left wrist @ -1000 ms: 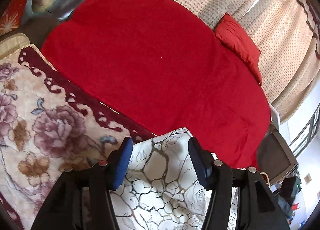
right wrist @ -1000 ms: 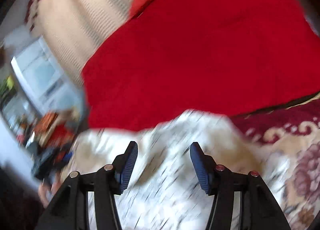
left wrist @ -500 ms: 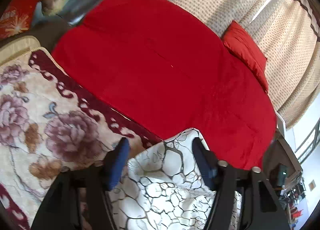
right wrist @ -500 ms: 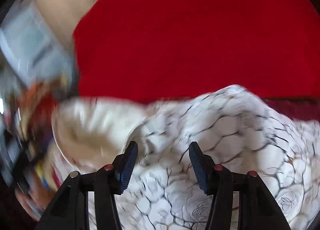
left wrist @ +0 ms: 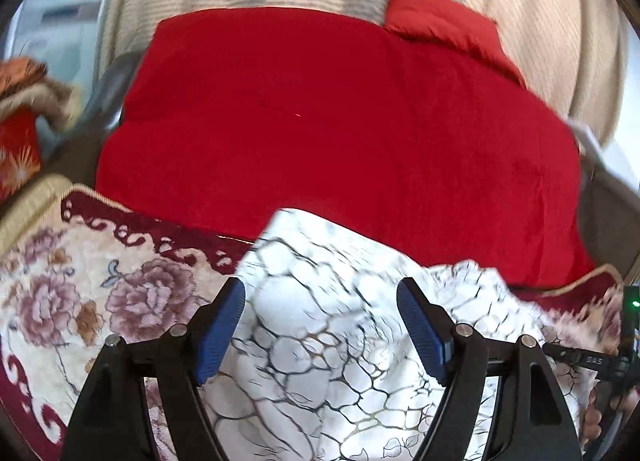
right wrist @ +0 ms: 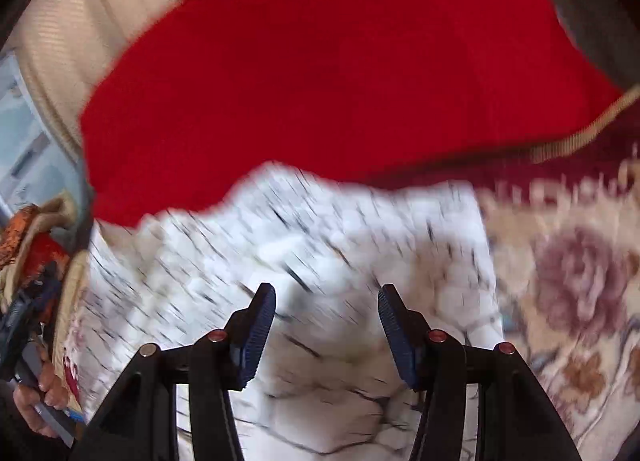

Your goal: Fold large clothes

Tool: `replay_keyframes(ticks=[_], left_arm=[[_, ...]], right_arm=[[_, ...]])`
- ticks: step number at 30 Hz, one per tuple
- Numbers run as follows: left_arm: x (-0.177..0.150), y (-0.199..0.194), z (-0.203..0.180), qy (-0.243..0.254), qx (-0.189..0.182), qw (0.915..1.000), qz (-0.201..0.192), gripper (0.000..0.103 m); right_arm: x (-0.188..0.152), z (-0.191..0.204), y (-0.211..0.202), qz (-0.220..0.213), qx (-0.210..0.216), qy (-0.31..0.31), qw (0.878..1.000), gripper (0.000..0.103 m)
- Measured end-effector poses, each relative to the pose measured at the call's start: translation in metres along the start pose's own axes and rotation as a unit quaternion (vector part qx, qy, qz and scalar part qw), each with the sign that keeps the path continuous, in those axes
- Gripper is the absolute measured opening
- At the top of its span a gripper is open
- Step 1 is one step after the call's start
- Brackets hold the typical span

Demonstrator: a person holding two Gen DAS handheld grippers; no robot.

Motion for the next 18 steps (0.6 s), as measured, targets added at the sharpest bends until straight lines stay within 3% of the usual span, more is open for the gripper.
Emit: replay_keyframes(ticks=[2,3,7,11,16,18], left_arm=[[-0.001,0.003,-0.013,0.028,0.011,0.9996,0.003,0.079],[-0.001,0.004,-0.018,0.039,0.019,0.9990,0.003,0.079],[0.000,0.006,-0.027,0.061,0.038,0.9974,0.003,0.079],[0.000,0.008,-0.026,0.066,0.061,0.9959,0.008,0.079],[-0.001,0.011,-0.023,0.072,0.075,0.9945,0.013,0.079],[-0.002,0.013,-0.021,0.072,0.079,0.9941,0.016,0.079]], right_arm=[[-0.004,-0.019,0.018,0.043,0.006,0.035,0.998,0.057],[-0.002,-0.022,0.020,0.045,0.013,0.045,0.998,0.057],[0.009,-0.010,-0.005,-0.001,0.020,0.023,1.000,0.058],[0.018,0.029,-0.011,-0.019,0.053,-0.029,0.998,0.059],[0.033,0.077,0.017,-0.016,0.029,-0.074,0.997,0.059],[0.040,0.090,0.040,0.004,0.018,-0.076,0.997,0.059]])
Point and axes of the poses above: each gripper's, at about its wrist camera, not at the fingertips, and y roughly the way its jaws point, z to its left, x to its top, the point moved 4 cm from there along y, roughly the way its jaws point, and after that the axes turned 12 degrees about y, right-handed, at the moved point
